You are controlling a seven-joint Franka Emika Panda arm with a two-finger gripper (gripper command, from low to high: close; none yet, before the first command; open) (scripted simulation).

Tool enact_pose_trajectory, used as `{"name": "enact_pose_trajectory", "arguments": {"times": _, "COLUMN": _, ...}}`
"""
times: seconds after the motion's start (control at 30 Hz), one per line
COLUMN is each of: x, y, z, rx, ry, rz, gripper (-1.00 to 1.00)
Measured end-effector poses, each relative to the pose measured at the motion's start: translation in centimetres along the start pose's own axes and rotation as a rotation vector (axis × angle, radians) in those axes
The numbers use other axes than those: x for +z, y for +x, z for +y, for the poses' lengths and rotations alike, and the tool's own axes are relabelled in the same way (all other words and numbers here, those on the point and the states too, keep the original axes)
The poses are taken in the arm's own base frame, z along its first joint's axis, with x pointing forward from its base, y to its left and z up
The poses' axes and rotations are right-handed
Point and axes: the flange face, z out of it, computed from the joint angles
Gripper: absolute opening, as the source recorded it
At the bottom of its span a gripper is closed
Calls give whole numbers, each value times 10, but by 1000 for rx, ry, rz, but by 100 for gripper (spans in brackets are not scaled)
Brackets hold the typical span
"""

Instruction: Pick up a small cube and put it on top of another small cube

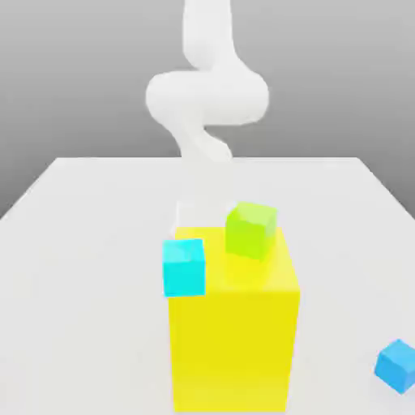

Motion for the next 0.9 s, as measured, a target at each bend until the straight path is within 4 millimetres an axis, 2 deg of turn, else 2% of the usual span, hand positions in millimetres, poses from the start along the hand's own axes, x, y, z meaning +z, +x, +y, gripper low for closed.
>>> {"name": "enact_pose_trajectory", "arguments": {"times": 0.2, "x": 108, "y": -47, "z": -34, "rx": -115, "ry": -116, "rz": -104, "gripper": 0}}
{"name": "enact_pose_trajectory", "arguments": {"times": 0.4, "x": 206, "y": -115, "z": -50, "rx": -234, "ry": -204, "rz": -220, "gripper": 0}}
{"name": "enact_pose_trajectory", "arguments": {"times": 0.53, "x": 263, "y": -170, "z": -51, "rx": -313, "ry": -248, "rz": -307, "gripper": 0}}
{"name": "enact_pose_trajectory", "arguments": {"times": 0.67, "x": 310, "y": -240, "z": -49, "rx": -404, "ry": -275, "rz": -406, "gripper": 0}}
{"name": "enact_pose_trajectory", "arguments": {"times": 0.8, "x": 351, "y": -302, "z": -33, "rx": -466, "ry": -304, "rz": -506, "gripper": 0}}
{"name": "enact_pose_trajectory", "arguments": {"times": 0.9, "x": 374, "y": -354, "z": -19, "rx": -514, "ry": -317, "rz": -588, "gripper": 0}}
